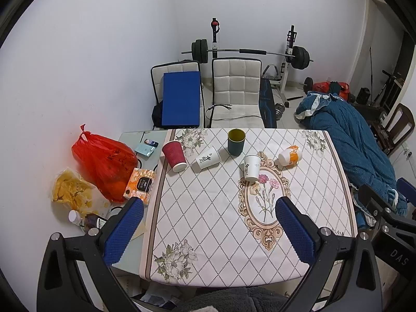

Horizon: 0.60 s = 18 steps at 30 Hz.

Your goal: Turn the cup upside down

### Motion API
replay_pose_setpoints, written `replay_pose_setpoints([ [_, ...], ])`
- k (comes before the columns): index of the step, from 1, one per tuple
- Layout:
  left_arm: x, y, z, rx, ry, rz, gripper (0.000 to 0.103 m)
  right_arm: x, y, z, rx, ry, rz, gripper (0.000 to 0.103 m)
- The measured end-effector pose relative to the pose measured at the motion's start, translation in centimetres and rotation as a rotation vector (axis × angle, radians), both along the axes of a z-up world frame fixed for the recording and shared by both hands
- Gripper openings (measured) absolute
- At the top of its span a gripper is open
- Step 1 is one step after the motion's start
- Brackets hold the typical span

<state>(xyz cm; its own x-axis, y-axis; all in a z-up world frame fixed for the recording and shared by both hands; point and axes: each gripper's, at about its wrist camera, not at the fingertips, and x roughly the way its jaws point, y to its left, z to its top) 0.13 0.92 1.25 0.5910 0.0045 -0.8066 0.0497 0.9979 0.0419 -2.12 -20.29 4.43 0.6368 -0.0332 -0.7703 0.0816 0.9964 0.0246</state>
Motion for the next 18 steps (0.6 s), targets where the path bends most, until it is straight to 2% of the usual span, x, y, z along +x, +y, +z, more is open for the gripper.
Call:
replay_pose_setpoints([
  [18, -0.04, -0.23, 0.12, 0.000, -0.003, 0.000, 0.103, -0.02, -0.27, 0.37, 0.006, -0.001, 0.000, 0.103],
])
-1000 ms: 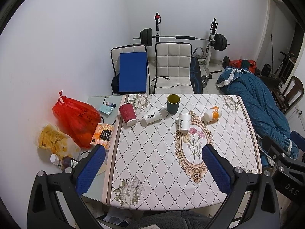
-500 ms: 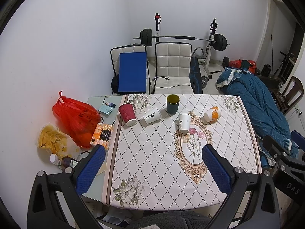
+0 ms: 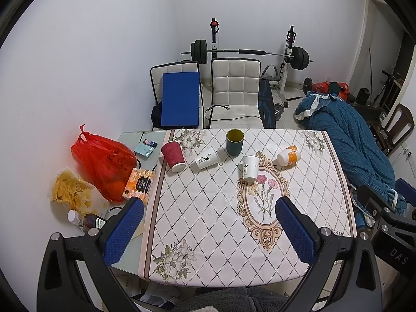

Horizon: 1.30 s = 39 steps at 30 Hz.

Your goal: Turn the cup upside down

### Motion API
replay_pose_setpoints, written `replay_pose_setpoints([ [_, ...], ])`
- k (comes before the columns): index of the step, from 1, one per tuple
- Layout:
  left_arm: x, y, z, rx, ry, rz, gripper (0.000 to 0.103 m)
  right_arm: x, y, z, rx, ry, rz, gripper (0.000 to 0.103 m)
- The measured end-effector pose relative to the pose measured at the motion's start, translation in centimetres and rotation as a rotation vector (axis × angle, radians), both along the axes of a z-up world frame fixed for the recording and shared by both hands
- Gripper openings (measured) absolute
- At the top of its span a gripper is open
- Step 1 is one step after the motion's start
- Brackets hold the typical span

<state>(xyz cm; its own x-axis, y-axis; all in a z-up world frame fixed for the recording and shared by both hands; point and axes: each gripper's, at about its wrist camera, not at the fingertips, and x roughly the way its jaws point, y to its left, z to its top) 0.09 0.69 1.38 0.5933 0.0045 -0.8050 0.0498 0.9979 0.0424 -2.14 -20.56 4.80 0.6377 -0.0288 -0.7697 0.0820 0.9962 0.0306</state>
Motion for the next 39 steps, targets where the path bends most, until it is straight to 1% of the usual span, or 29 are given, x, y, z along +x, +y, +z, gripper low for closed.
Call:
replay_pose_setpoints([
  [9, -0.3, -0.8, 0.1, 0.002, 0.000, -0.002, 0.103, 0.0, -0.1, 0.1, 0.001, 0.000, -0.001, 0.103],
  [16, -0.4, -1.1, -0.2, -0.002, 0.004, -0.003, 0.103, -0.1, -0.4, -0.3, 0.006, 0.007, 0.002, 0.103],
  [19, -0.1, -1.3, -1.4, -0.002, 0.017, 0.012, 0.103, -0.2, -0.8, -1.3, 0.008, 0.016, 0.003, 0.103],
  [21, 0.4, -1.3, -2.8, -0.005, 0.041, 0.030, 0.103, 0.3, -1.1, -2.6, 0.007, 0.036, 0.005, 0.103],
  [23, 1.0, -1.2, -4.3, 0.009, 0.067, 0.048, 0.103, 1.1, -1.3, -4.3, 0.009, 0.069, 0.007, 0.103],
  [26, 2.0, -1.2, -7.3, 0.039, 0.120, 0.080, 0.103, 2.6, -1.9, -7.8, 0.005, 0.138, 0.009, 0.103],
  [29, 2.9, -0.9, -10.5, 0.070, 0.171, 0.115, 0.103, 4.2, -2.3, -12.7, 0.013, 0.235, 0.023, 0.103],
  [31, 3.5, -0.7, -12.5, 0.073, 0.210, 0.132, 0.103, 4.9, -2.4, -16.2, 0.016, 0.303, 0.039, 0.103],
  [33, 3.9, -0.4, -14.1, 0.097, 0.239, 0.149, 0.103, 5.5, -2.3, -19.5, 0.013, 0.365, 0.058, 0.103],
  [35, 4.5, -0.2, -15.8, 0.098, 0.272, 0.154, 0.103, 5.8, -2.0, -22.5, 0.003, 0.413, 0.076, 0.103],
  [36, 4.9, 0.0, -16.8, 0.113, 0.290, 0.162, 0.103, 5.9, -1.8, -24.0, 0.000, 0.440, 0.085, 0.103],
  [39, 6.0, 0.3, -18.7, 0.119, 0.331, 0.164, 0.103, 6.3, -1.5, -28.1, 0.013, 0.516, 0.097, 0.103],
])
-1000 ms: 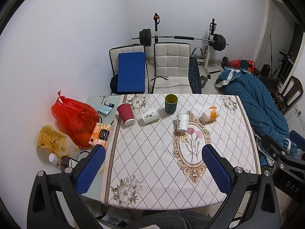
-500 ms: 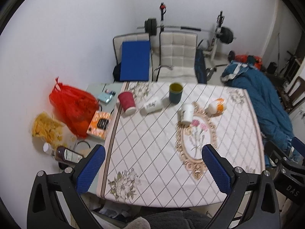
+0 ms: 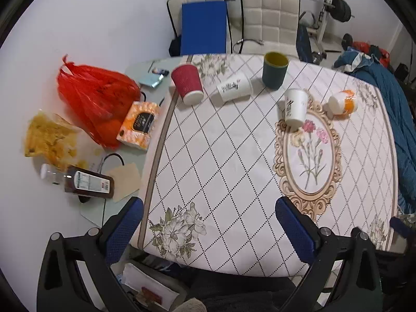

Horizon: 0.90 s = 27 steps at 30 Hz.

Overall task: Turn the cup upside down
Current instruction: 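Move the left gripper toward the white calligraphy cup lying on its side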

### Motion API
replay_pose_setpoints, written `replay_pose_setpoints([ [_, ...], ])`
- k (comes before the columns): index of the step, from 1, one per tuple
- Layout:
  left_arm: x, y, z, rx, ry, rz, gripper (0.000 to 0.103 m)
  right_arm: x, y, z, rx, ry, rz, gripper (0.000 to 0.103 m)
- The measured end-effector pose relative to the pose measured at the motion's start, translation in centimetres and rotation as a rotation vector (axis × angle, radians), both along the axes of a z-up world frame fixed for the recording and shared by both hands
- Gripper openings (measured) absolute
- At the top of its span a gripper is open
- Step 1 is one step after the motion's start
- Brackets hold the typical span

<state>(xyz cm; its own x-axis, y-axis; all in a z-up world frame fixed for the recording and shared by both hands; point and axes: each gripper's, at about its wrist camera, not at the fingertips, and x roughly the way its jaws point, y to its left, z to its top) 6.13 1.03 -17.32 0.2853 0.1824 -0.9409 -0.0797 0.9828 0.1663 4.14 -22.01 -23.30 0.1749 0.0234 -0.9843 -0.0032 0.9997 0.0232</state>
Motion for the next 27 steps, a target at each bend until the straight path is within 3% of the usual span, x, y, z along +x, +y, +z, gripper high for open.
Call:
replay_pose_setpoints([
  [4, 2.0, 0.7, -2.3, 0.000, 0.037, -0.002, 0.103, 0.6, 0.5, -4.1, 0.015, 0.089, -0.009, 0.103],
  [11, 7.2, 1.9, -5.4, -0.019, 0.089, -0.027, 0.103, 2.8, 1.7, -7.9, 0.017, 0.188, -0.052, 0.103],
  [27, 22.0, 1.8, -11.8, 0.030, 0.129, -0.153, 0.103, 13.2, 4.8, -12.6, -0.006, 0.247, -0.107, 0.103],
])
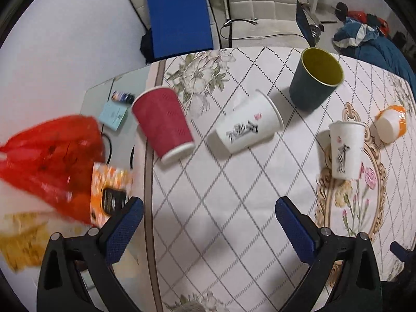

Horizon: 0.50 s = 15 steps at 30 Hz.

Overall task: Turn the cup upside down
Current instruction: 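Move the left gripper toward the white calligraphy cup lying on its side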

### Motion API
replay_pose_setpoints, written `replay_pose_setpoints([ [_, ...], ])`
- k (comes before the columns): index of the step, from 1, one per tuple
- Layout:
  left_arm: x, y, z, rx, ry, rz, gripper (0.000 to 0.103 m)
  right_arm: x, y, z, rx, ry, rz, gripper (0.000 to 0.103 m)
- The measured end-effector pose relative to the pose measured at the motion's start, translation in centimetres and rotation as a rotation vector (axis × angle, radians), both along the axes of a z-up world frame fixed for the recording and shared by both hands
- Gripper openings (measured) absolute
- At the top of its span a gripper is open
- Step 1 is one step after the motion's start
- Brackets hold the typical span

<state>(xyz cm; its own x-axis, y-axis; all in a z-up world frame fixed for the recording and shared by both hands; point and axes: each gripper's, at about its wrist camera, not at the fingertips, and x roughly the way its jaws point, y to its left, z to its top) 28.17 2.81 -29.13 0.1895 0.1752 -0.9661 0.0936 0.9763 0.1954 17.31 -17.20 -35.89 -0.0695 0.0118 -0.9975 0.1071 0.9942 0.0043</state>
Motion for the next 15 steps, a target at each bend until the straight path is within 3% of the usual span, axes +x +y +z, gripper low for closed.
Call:
replay_pose_setpoints([
  [6, 3.4, -1.2, -2.2, 0.014, 0.041, -0.083, 0.103, 3.4, 0.6, -1.4, -0.020, 0.013, 0.008, 0.103],
  [15, 7.5, -4.8, -4.8, 0.138, 0.096, -0.446, 0.103, 6.6, 1.2, -2.3, -0.037, 0.025, 0.011, 0.103],
])
